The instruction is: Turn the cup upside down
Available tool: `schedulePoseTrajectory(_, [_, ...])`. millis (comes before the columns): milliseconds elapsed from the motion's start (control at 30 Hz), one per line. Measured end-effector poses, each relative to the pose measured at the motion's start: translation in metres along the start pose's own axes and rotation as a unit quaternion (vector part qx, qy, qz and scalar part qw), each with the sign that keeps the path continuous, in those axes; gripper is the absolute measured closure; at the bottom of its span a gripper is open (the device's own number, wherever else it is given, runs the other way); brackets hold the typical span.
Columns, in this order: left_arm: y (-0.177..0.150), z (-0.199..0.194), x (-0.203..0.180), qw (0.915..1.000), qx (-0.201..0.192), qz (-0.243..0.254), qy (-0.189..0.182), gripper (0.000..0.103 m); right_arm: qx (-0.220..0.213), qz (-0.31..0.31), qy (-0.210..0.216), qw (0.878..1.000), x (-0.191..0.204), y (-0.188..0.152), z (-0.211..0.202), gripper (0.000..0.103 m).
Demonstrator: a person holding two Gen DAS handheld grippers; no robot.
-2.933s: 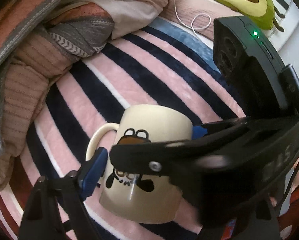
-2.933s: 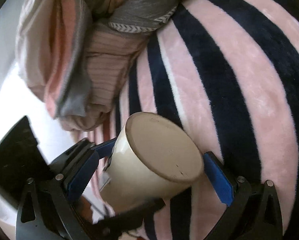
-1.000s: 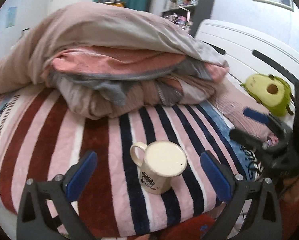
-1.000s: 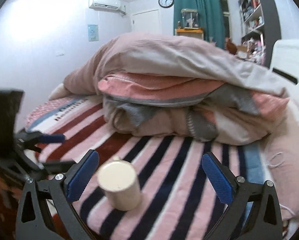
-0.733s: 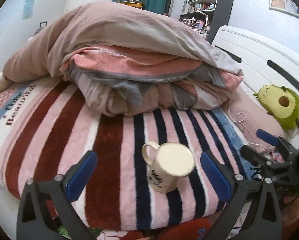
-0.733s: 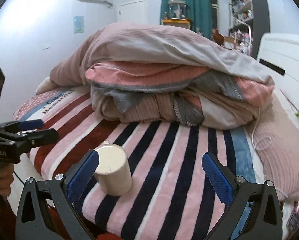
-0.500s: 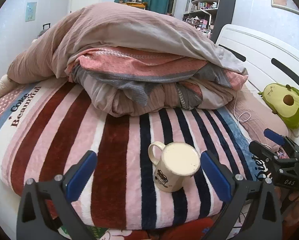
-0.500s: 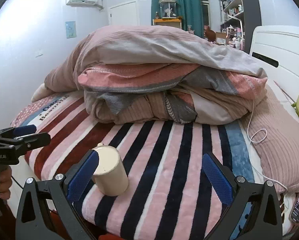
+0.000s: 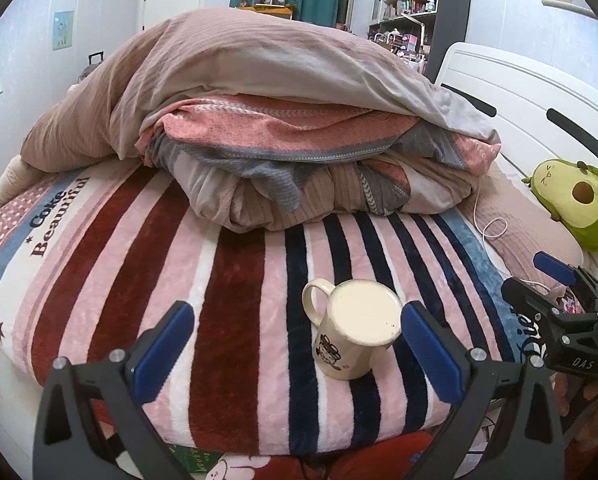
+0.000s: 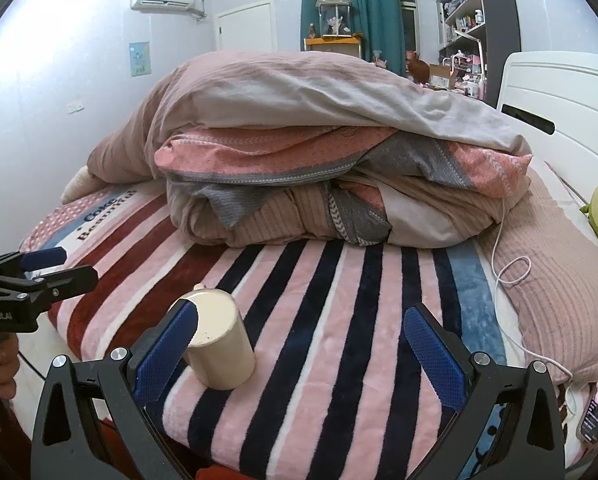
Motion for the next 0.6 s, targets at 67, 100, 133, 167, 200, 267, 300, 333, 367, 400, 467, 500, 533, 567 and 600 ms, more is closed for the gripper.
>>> schedulePoseTrajectory(67, [-0.0002, -0.0003, -0.0001, 1.0, 0.0, 0.0, 0.0, 0.0, 0.0, 0.001, 0.0, 1.0, -0.0003, -0.0005, -0.0001, 0.0])
schedulePoseTrajectory(100, [-0.0007, -0.0008, -0.0003, 1.0, 0.0, 0.0, -0.001, 0.0, 0.0, 0.003, 0.001, 1.0, -0.0002, -0.0012, -0.0001, 0.0])
schedulePoseTrajectory(133, [-0.0003, -0.0005, -0.0004, 1.0, 0.0, 0.0, -0.001, 0.0, 0.001, 0.005, 0.002, 1.0, -0.0005, -0.0017, 0.0001, 0.0])
schedulePoseTrajectory(167, [-0.0006, -0.0007, -0.0005, 1.0, 0.0, 0.0, -0.001, 0.0, 0.002, 0.006, 0.002, 1.0, -0.0004, -0.0019, 0.0002, 0.0])
schedulePoseTrajectory(200, [-0.0007, -0.0008, -0.0006, 1.0, 0.0, -0.001, 0.0, 0.0, 0.001, 0.008, 0.003, 1.0, -0.0005, -0.0021, -0.0001, 0.0])
schedulePoseTrajectory(267, [-0.0007, -0.0011, -0.0007, 1.0, 0.0, 0.0, 0.002, 0.0, 0.001, 0.01, 0.004, 1.0, -0.0011, -0.0021, -0.0006, 0.0])
schedulePoseTrajectory(300, [-0.0012, -0.0015, -0.0008, 1.0, 0.0, 0.0, 0.003, 0.0, 0.001, 0.01, 0.004, 1.0, -0.0013, -0.0021, -0.0011, 0.0])
schedulePoseTrajectory(333, [-0.001, -0.0015, -0.0009, 1.0, 0.0, 0.0, 0.003, 0.0, 0.001, 0.01, 0.004, 1.0, -0.0014, -0.0021, -0.001, 0.0])
schedulePoseTrajectory(367, [-0.001, -0.0015, -0.001, 1.0, 0.0, 0.0, 0.002, 0.0, 0.001, 0.01, 0.004, 1.0, -0.0016, -0.002, -0.0009, 0.0])
schedulePoseTrajectory(400, [-0.0006, -0.0012, -0.0008, 1.0, 0.0, 0.001, 0.002, 0.0, 0.001, 0.01, 0.005, 1.0, -0.0017, -0.0021, -0.0008, 0.0])
schedulePoseTrajectory(467, [-0.0011, -0.0014, -0.0013, 1.0, 0.0, 0.001, 0.004, 0.0, 0.002, 0.012, 0.006, 1.0, -0.0018, -0.0025, -0.001, 0.0])
schedulePoseTrajectory(500, [-0.0016, -0.002, -0.0014, 1.0, -0.001, 0.002, 0.006, 0.0, 0.002, 0.013, 0.007, 1.0, -0.0015, -0.0029, -0.0012, 0.0])
schedulePoseTrajectory(533, [-0.0016, -0.0024, -0.0018, 1.0, -0.001, 0.002, 0.006, 0.0, 0.002, 0.013, 0.008, 1.0, -0.001, -0.0028, -0.0011, 0.0])
schedulePoseTrajectory(567, [-0.0014, -0.0021, -0.0018, 1.0, 0.0, 0.002, 0.004, 0.0, 0.002, 0.012, 0.009, 1.0, -0.0005, -0.0029, -0.0012, 0.0])
schedulePoseTrajectory(600, [-0.0019, -0.0029, -0.0018, 1.0, -0.001, 0.002, 0.004, 0.0, 0.002, 0.011, 0.008, 1.0, 0.0002, -0.0029, -0.0018, 0.0])
Point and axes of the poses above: each gripper's, at about its wrist camera, not at the fingertips, and z roughly the way its jaws point, x to its left, y to its top, the point moved 5 cm from there along z, roughly the way its jaws point, and after that the axes turned 10 degrees about x, right-handed, at the moved point
